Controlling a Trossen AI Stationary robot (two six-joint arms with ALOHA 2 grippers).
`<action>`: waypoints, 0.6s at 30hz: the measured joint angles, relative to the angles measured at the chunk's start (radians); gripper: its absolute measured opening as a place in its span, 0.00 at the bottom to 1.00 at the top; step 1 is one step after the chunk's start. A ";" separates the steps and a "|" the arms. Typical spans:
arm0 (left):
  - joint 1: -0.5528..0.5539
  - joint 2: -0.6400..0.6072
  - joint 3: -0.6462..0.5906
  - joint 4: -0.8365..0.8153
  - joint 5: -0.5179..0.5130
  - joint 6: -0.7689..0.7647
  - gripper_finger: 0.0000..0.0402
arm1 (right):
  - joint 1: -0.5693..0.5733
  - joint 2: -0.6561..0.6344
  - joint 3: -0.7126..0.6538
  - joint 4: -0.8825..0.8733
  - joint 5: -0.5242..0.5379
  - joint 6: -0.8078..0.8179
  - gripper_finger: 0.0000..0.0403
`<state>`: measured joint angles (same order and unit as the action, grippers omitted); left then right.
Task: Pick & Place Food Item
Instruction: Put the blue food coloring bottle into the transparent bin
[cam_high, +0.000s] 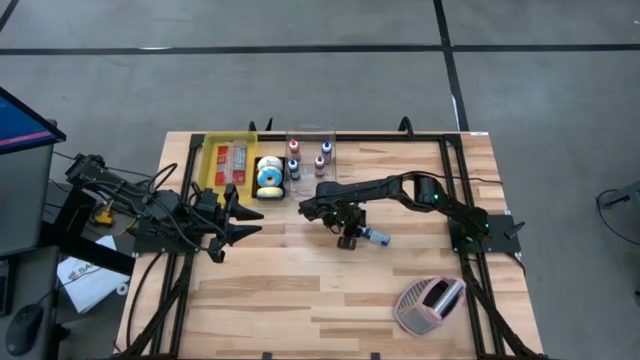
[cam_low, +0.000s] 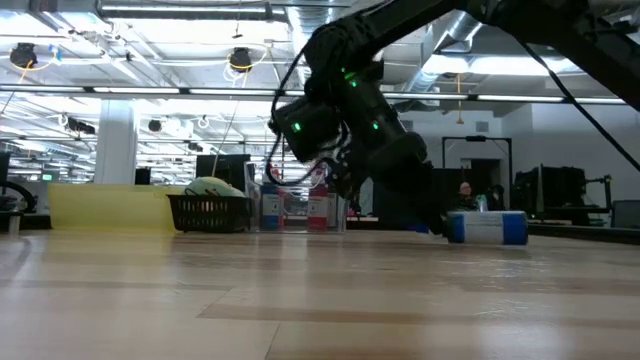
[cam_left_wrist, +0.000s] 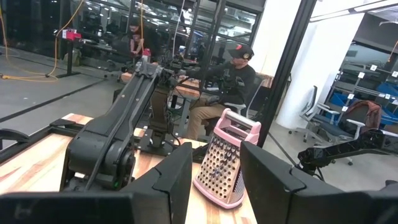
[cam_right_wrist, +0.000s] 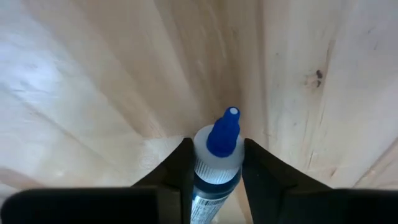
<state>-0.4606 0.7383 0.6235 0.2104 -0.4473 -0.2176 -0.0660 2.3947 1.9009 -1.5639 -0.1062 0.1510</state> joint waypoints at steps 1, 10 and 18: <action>0.000 0.000 0.000 0.000 0.000 0.000 0.33 | 0.004 0.000 0.018 -0.004 0.000 0.005 0.23; 0.000 0.000 0.000 0.003 0.000 0.000 0.33 | 0.080 -0.126 0.221 0.088 0.122 0.120 0.23; 0.000 0.001 0.000 0.016 0.000 0.000 0.33 | 0.142 -0.353 0.141 0.499 0.564 0.281 0.23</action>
<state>-0.4606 0.7390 0.6239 0.2260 -0.4473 -0.2176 0.0761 2.0415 2.0417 -1.0646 0.4580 0.4322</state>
